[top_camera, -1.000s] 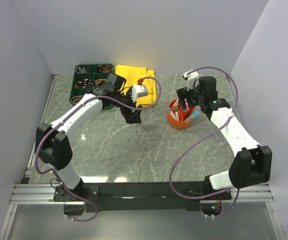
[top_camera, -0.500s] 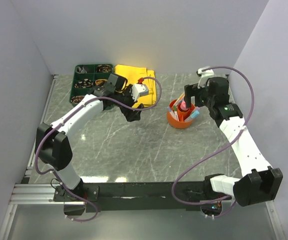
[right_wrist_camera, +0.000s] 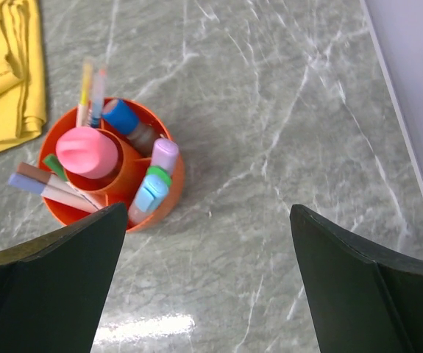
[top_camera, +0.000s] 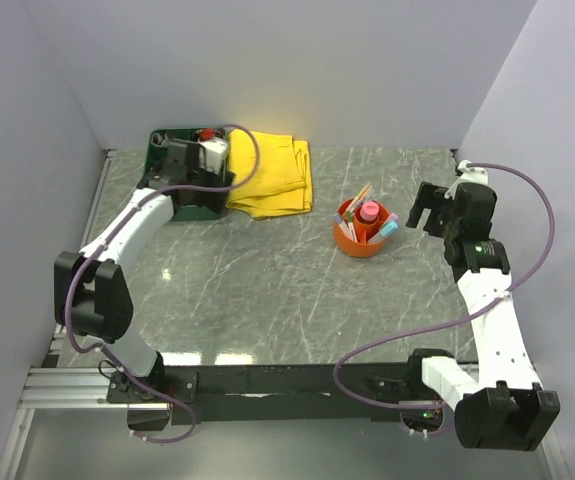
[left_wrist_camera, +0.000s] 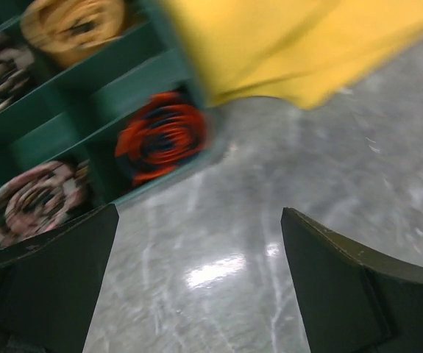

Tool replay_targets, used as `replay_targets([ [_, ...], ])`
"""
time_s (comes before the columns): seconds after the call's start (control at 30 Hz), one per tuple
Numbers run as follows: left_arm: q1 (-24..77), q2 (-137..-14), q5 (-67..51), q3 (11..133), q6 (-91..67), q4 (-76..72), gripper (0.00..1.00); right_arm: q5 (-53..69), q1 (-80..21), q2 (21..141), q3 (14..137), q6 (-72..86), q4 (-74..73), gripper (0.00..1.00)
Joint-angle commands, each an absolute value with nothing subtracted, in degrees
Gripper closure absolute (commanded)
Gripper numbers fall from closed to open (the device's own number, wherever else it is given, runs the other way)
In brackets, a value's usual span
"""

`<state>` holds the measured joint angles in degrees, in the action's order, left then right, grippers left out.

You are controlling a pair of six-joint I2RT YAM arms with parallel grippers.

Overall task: Sort the stationery into containers
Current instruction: Reset both arms

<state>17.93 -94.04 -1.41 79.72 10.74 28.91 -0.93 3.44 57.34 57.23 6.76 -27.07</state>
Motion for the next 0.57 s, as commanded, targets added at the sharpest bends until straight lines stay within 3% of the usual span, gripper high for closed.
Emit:
replay_targets([
  [0.0, 12.58, -88.86, 4.04, 78.66, 1.85, 25.40, 0.01, -2.72, 4.74, 55.02, 55.64, 8.70, -25.49, 0.00],
  [0.23, 3.53, -87.98, 2.64, 75.59, -2.11, 25.66, 0.01, -1.23, 5.89, 53.53, 54.58, 7.12, -25.93, 0.00],
  [0.53, 2.55, -87.36, 1.49, 73.30, -2.29, 25.58, 0.01, -0.18, 6.24, 53.70, 53.88, 7.47, -25.32, 0.00],
])
